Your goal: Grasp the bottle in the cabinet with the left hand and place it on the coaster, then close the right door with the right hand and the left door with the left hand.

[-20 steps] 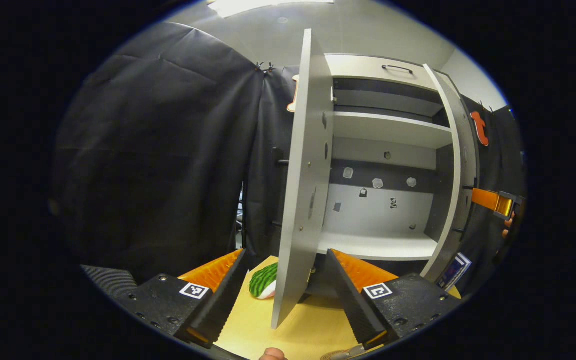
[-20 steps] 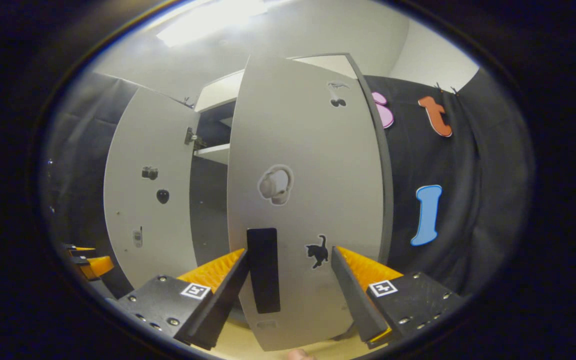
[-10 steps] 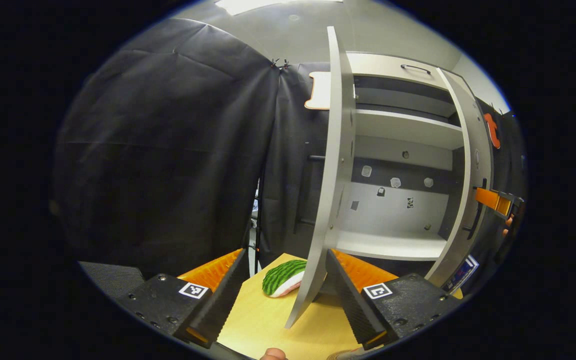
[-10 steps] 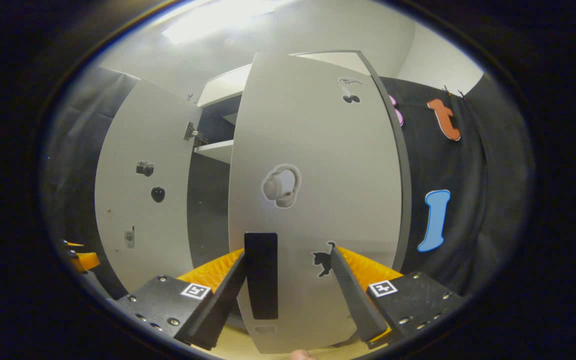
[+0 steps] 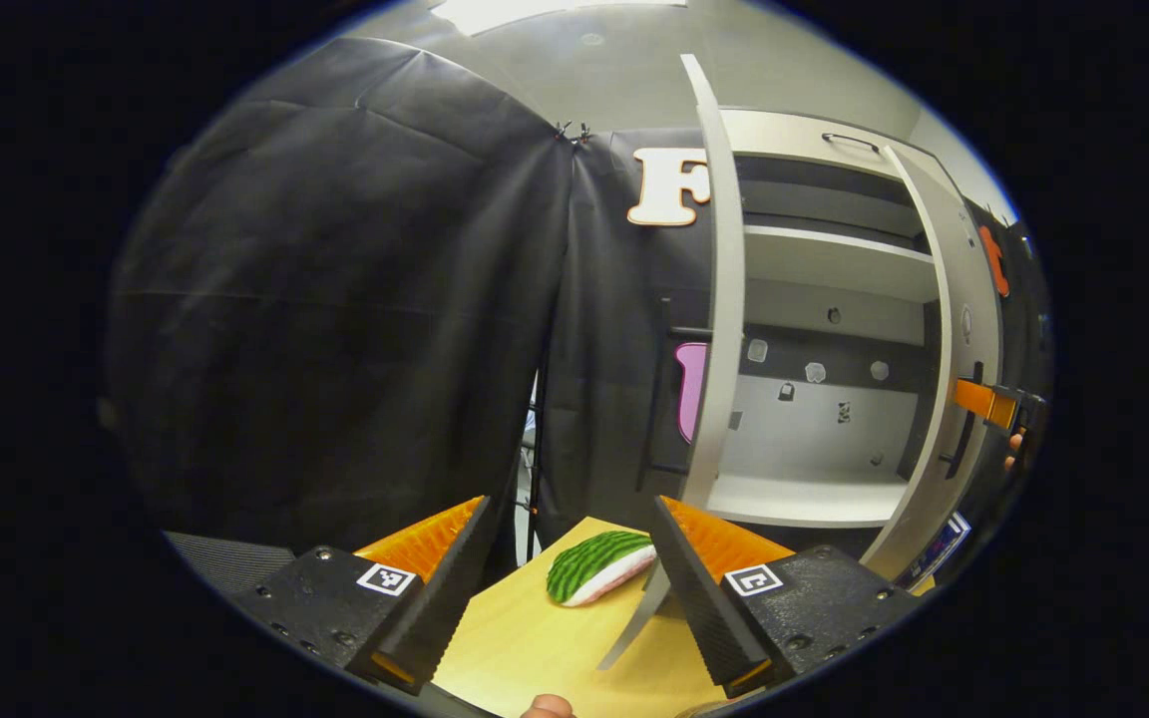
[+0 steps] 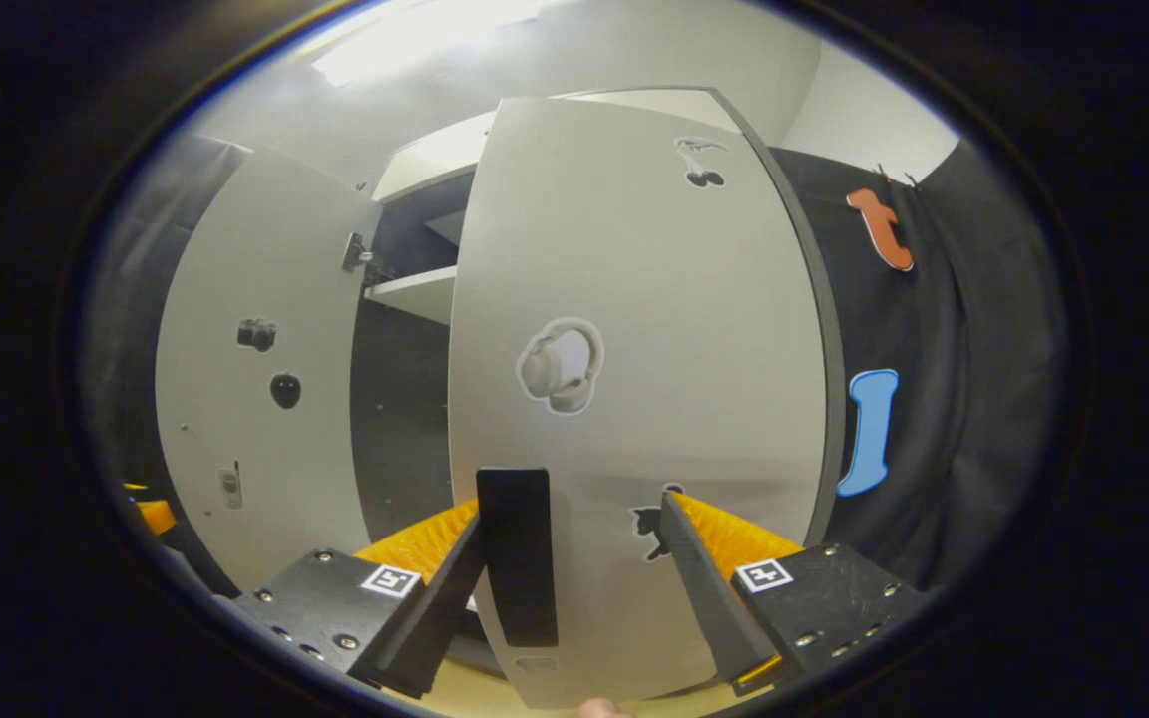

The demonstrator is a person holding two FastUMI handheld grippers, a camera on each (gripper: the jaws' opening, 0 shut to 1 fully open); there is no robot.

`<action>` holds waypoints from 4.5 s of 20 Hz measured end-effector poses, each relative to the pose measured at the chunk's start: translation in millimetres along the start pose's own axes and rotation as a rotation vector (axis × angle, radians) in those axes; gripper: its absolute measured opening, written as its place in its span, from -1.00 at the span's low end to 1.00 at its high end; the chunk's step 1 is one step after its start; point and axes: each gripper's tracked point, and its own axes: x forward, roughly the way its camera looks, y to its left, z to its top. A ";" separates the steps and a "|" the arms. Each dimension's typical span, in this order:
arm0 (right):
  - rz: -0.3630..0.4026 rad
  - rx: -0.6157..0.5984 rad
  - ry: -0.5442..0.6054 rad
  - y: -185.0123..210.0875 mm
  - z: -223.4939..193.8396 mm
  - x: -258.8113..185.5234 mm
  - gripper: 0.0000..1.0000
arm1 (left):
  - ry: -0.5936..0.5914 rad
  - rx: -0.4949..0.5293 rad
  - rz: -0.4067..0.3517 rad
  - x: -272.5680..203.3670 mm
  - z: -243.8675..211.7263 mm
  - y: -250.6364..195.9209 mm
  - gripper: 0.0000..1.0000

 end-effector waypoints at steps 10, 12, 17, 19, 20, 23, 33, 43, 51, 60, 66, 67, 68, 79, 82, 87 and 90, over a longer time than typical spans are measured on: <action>-0.085 0.007 -0.016 5.3 -4.2 22.0 0.98 | -0.062 0.047 -0.119 44.2 22.1 -6.0 0.87; -0.103 0.011 -0.016 5.2 -5.6 24.9 0.98 | -0.070 0.059 -0.151 50.0 24.4 -12.7 0.94; -0.148 0.012 -0.016 6.4 -6.5 28.2 0.98 | -0.081 0.119 -0.204 52.3 27.0 -15.5 1.00; -0.158 0.027 -0.011 5.8 -7.3 25.9 0.98 | -0.092 0.138 -0.229 50.6 32.6 -21.0 0.84; -0.163 0.035 -0.013 6.1 -7.3 22.4 0.98 | -0.101 0.152 -0.236 52.0 35.9 -22.2 0.89; -0.171 0.039 -0.036 9.1 -3.8 9.3 0.99 | -0.099 0.112 -0.296 51.4 43.3 -32.0 0.84; -0.243 0.015 -0.089 -23.0 22.7 -46.9 0.94 | -0.075 0.017 -0.531 32.2 35.5 -131.4 0.86; -0.388 -0.014 -0.042 -98.4 19.3 -115.2 0.99 | -0.076 -0.001 -0.650 45.9 34.9 -207.9 0.87; -0.481 -0.040 -0.030 -143.1 23.5 -148.8 0.98 | -0.089 0.065 -0.700 61.8 29.9 -262.3 0.99; -0.431 -0.052 -0.019 -131.8 24.2 -150.0 0.98 | -0.072 0.068 -0.705 81.4 23.7 -299.1 0.99; -0.397 -0.076 -0.010 -122.6 20.4 -145.1 0.94 | -0.043 0.027 -0.706 96.8 19.2 -318.2 0.99; -0.396 -0.079 -0.009 -122.3 19.7 -144.1 0.94 | -0.045 0.036 -0.694 98.0 18.7 -318.5 0.99; -0.396 -0.081 -0.007 -122.2 19.6 -143.4 0.94 | -0.050 0.049 -0.682 100.6 18.1 -320.5 0.99; -0.397 -0.093 0.001 -133.7 20.8 -143.2 0.98 | -0.073 0.104 -0.630 112.8 15.5 -329.9 1.00; -0.389 -0.098 0.001 -132.3 22.1 -139.7 0.98 | -0.073 0.108 -0.622 110.1 14.9 -329.0 1.00; -0.377 -0.103 0.001 -130.5 23.7 -137.6 0.98 | -0.070 0.112 -0.616 108.7 13.7 -328.4 1.00; -0.375 -0.097 -0.002 -131.3 25.2 -137.2 0.98 | -0.072 0.111 -0.613 109.1 13.4 -328.5 1.00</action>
